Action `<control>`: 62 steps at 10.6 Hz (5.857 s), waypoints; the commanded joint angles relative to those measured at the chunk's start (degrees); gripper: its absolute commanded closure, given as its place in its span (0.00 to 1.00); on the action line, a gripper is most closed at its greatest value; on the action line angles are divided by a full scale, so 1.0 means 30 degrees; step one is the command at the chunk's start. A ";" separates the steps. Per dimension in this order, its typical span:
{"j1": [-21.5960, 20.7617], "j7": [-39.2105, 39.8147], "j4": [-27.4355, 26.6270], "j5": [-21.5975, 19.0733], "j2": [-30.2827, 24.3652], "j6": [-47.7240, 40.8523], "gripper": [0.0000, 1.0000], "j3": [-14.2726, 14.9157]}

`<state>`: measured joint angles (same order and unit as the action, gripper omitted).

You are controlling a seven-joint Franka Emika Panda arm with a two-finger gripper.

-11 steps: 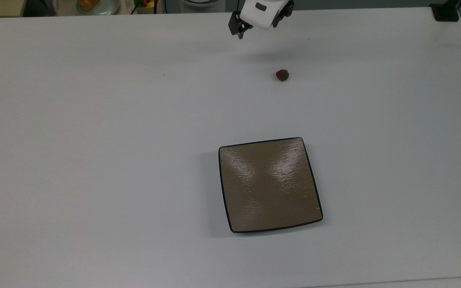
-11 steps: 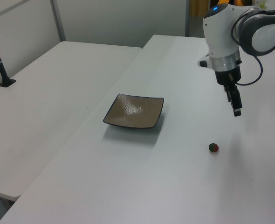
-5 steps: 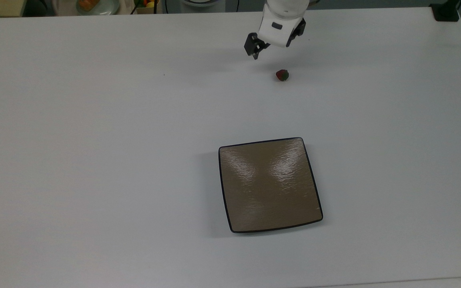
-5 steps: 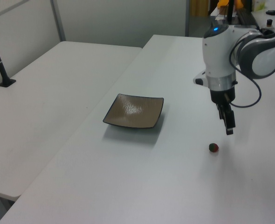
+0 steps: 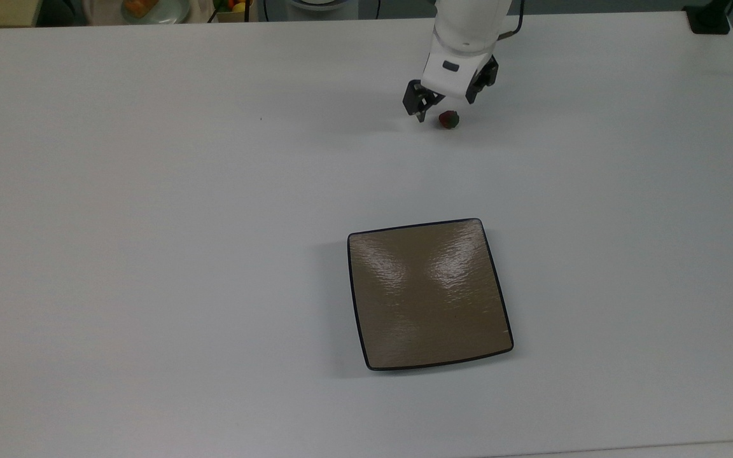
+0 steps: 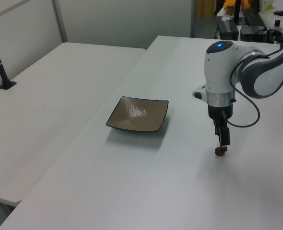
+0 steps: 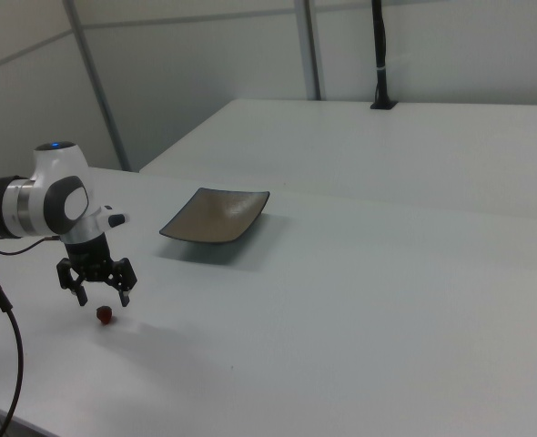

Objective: Strawberries on a ceramic plate
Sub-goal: 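Close the gripper on the strawberry and lift it, then carry the held strawberry over the square brown plate, then lower the strawberry onto the plate and open the gripper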

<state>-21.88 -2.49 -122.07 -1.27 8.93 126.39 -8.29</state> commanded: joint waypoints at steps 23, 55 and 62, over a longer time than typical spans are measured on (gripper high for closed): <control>0.1111 0.0772 0.8897 -0.0015 -0.1423 -0.8848 1.00 0.3578; 0.0144 0.0742 1.1102 -0.1363 0.8251 1.1485 0.00 0.3787; 0.1020 0.0276 1.0368 -0.1626 0.2101 -0.0306 0.00 0.3787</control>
<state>-20.07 -1.00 -87.70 -6.09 22.88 136.13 3.10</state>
